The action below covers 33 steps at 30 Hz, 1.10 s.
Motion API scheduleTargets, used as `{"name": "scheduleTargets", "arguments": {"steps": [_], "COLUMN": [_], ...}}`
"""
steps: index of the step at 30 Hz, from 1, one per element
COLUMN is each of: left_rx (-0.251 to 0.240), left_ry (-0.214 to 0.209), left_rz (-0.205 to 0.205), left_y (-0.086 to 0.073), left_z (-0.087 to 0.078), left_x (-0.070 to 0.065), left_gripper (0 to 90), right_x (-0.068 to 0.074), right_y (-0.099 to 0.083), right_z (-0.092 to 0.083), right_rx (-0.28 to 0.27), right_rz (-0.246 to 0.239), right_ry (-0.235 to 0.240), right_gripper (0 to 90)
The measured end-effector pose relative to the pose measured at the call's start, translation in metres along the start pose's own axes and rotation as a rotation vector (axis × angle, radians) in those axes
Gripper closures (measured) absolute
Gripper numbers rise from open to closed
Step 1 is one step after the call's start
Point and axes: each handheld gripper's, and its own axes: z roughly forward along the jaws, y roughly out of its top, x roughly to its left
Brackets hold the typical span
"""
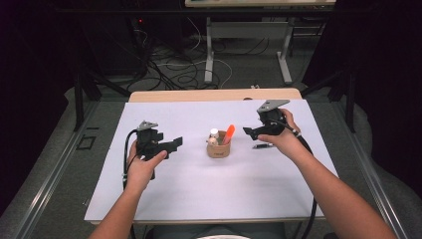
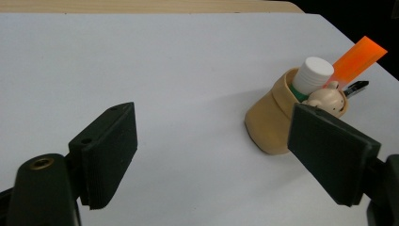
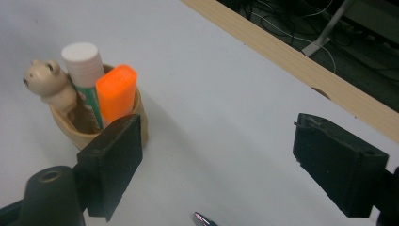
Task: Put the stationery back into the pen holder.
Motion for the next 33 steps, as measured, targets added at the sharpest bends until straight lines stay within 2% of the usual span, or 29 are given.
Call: {"name": "scheduleTargets", "arguments": {"steps": [4, 6, 9, 12, 13, 14, 15, 19, 23, 26, 29, 31, 33], "left_rx": [0.005, 0.006, 0.006, 0.009, 0.010, 0.010, 0.010, 0.010, 0.010, 0.012, 0.011, 0.013, 0.014], "left_ry": [0.004, 0.002, 0.002, 0.002, 0.003, 0.002, 0.003, 0.003, 0.005, 0.005, 0.003, 0.003, 0.004], "left_rz": [0.006, 0.011, 0.010, 0.013, 0.006, 0.005, 0.006, 0.005, 0.005, 0.010, 0.010, 0.010, 0.016], "left_y": [0.000, -0.001, -0.001, -0.001, -0.001, -0.001, -0.001, -0.001, -0.001, -0.001, -0.001, -0.001, -0.001], "left_z": [0.001, 0.001, 0.001, 0.001, 0.002, 0.002, 0.002, 0.003, 0.003, 0.003, 0.004, 0.004, 0.004], "left_x": [0.000, 0.001, 0.001, 0.001, 0.001, 0.001, 0.001, 0.001, 0.002, 0.002, 0.001, 0.001, 0.002], "left_gripper": [16.8, 16.8, 16.8, 16.8, 16.8, 16.8, 16.8, 16.8, 16.8, 16.8, 16.8, 16.8, 16.8], "right_x": [0.000, 0.000, 0.001, 0.002, 0.003, 0.003, 0.004, 0.006, 0.011, 0.014, 0.016, 0.017, 0.017], "right_y": [-0.002, -0.004, -0.006, -0.009, -0.009, -0.010, -0.010, -0.014, -0.017, -0.019, -0.021, -0.022, -0.023], "right_z": [0.001, 0.003, 0.005, 0.008, 0.007, 0.009, 0.009, 0.013, 0.017, 0.020, 0.023, 0.024, 0.025], "right_rx": [0.060, 0.084, 0.117, 0.147, 0.173, 0.170, 0.194, 0.229, 0.268, 0.288, 0.308, 0.315, 0.330], "right_rz": [-0.100, -0.169, -0.233, -0.338, -0.350, -0.367, -0.375, -0.423, -0.502, -0.544, -0.551, -0.589, -0.599], "right_ry": [-0.003, -0.005, 0.020, -0.015, -0.016, -0.019, -0.015, -0.015, -0.014, -0.006, -0.009, -0.013, -0.012], "right_gripper": [23.6, 28.0, 32.4, 35.2, 35.3, 35.7, 36.5, 38.6, 38.8, 40.4, 41.4, 42.4, 45.7]}}
